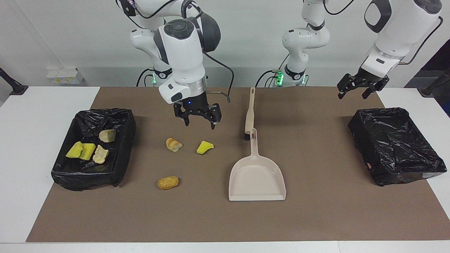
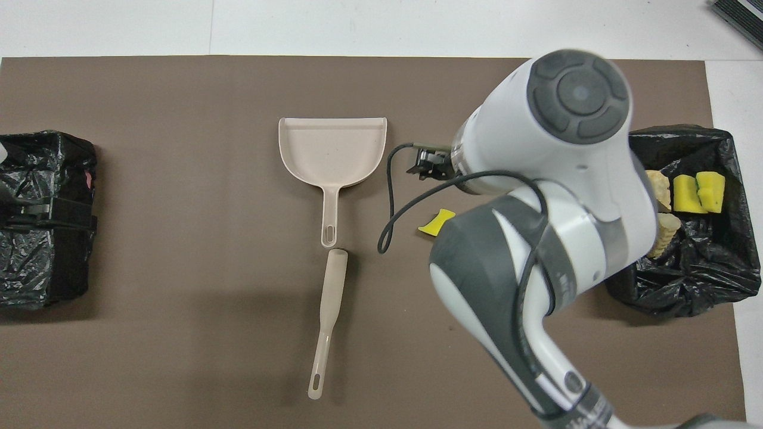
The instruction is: Sweep and dump trash in bin
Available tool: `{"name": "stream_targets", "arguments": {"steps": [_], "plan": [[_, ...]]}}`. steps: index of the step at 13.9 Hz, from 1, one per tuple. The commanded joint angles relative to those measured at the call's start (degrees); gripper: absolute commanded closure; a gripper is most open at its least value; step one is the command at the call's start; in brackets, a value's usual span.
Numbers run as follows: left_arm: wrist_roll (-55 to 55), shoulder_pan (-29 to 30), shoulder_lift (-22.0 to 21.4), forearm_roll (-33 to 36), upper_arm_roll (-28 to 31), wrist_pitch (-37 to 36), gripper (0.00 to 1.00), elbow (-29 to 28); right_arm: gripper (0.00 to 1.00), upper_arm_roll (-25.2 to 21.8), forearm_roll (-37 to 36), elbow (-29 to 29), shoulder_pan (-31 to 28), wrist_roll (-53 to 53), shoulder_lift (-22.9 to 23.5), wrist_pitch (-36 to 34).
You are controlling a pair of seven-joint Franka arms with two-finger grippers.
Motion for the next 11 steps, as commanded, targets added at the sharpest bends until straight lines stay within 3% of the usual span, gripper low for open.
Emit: {"name": "stream_targets", "arguments": {"steps": [1,6,11], "plan": [[0.47,0.75,0.35,0.65,-0.50,0.04,0.00,0.82,0.00,0.36,2.35,-11.97,3.90,2.88,-7.80,2.92],[0.56,0.75,0.26,0.65,-0.50,0.13,0.00,0.73,0.00,0.53,4.56,-15.06,12.78,12.28,-7.20,3.61],[0.21,0.58,0.44,0.65,-0.50,0.13,0.00,0.73,0.00,0.53,4.82,-14.81,18.68,23.70,-0.79,8.54]]}}
